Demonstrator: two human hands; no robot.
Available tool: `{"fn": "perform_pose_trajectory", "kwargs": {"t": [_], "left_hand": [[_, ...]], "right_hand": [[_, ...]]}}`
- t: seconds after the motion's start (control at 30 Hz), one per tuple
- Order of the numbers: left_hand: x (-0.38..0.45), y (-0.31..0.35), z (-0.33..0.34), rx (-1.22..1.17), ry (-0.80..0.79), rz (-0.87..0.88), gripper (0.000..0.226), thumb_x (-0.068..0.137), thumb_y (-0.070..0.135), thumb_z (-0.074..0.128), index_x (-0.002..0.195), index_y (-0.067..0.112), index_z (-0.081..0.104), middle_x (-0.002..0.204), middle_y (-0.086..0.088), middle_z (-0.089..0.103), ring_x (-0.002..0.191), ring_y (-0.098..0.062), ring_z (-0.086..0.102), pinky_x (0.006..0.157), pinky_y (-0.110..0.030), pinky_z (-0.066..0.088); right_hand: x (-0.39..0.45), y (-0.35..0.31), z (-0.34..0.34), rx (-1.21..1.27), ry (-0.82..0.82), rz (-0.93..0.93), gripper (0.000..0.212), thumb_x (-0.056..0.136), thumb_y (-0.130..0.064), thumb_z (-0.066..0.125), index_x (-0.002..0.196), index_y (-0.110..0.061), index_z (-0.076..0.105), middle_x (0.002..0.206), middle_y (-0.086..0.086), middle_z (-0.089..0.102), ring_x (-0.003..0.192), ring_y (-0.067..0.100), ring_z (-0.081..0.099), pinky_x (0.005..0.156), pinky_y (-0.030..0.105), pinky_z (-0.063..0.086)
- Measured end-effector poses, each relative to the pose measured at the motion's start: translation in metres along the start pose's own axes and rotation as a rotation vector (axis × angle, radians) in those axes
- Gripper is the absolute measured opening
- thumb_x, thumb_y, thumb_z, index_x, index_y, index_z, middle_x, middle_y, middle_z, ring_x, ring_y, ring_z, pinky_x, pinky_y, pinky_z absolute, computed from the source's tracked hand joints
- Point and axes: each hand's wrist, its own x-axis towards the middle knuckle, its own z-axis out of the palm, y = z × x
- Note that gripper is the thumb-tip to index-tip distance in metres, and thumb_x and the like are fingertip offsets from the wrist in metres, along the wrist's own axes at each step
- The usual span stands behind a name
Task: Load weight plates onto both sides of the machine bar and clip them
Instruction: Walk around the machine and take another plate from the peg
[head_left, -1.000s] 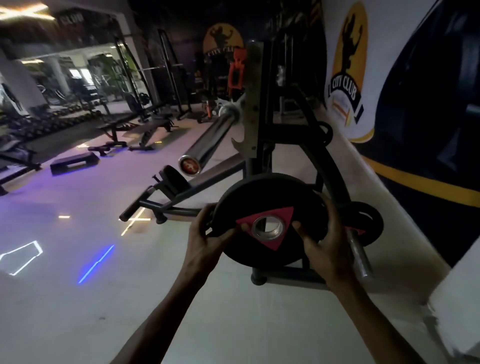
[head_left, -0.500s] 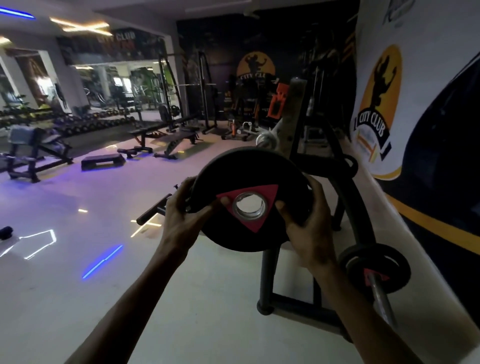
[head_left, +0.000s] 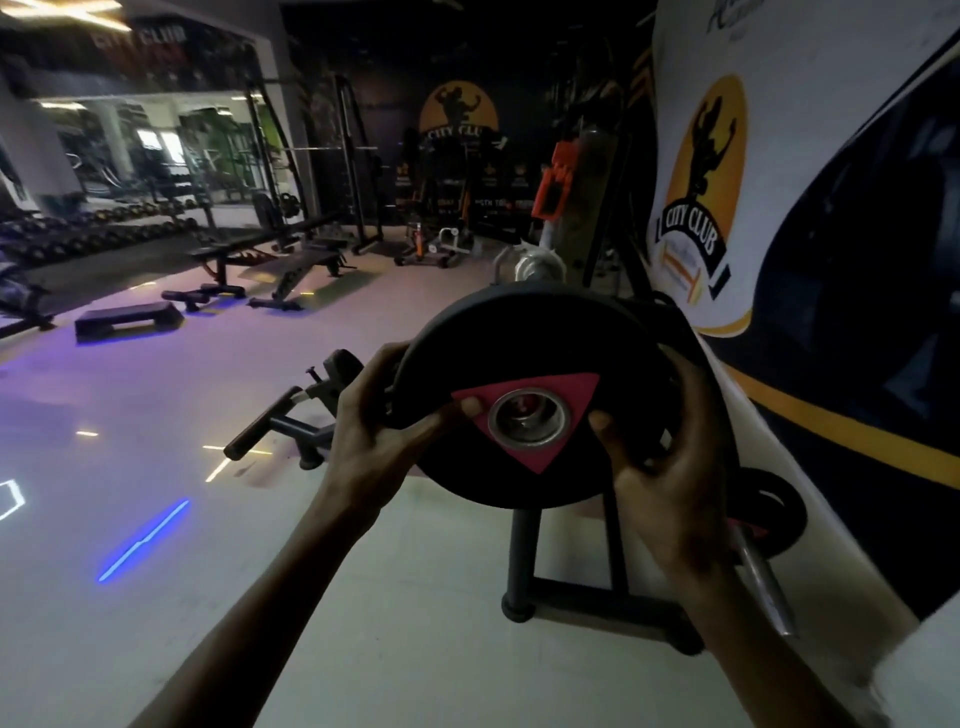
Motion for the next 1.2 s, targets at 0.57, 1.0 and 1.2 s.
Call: {"fn": "perform_pose_trajectory", "kwargs": {"t": [0.57,1.0,1.2], "left_hand": [[0.114,-0.081,0.015,0.354,0.001,0.206,0.092,0.079,0.046,0.080,0.157,0.031,0.033,0.137,-0.001,0.043,0.116,-0.012,0.055,0.094,-0.025,0.057],[0.251,-0.151,0.050,0.607,-0.048,0.180,0.086,0.083,0.020,0.081,0.156,0.031,0.037,0.140,-0.008,0.048,0.128,-0.028,0.050,0.100,-0.045,0.055],[0.282,-0.164,0.060,0.614,-0.038,0.172,0.083,0.082,0.017,0.082,0.152,0.028,0.041,0.138,-0.008,0.050,0.126,-0.027,0.052,0.093,-0.032,0.048]], "right_hand": [[0.078,0.063,0.042,-0.331,0.019,0.128,0.082,0.089,-0.017,0.076,0.157,-0.024,0.031,0.160,0.000,0.036,0.148,0.011,0.031,0.110,0.007,0.030],[0.179,0.168,0.084,-0.459,0.013,0.181,0.079,0.093,-0.019,0.073,0.158,-0.020,0.030,0.163,0.001,0.033,0.150,0.017,0.028,0.113,0.021,0.025],[0.204,0.187,0.092,-0.462,0.023,0.236,0.080,0.090,-0.017,0.075,0.157,-0.019,0.032,0.162,0.005,0.035,0.150,0.022,0.030,0.115,0.031,0.028]]}}
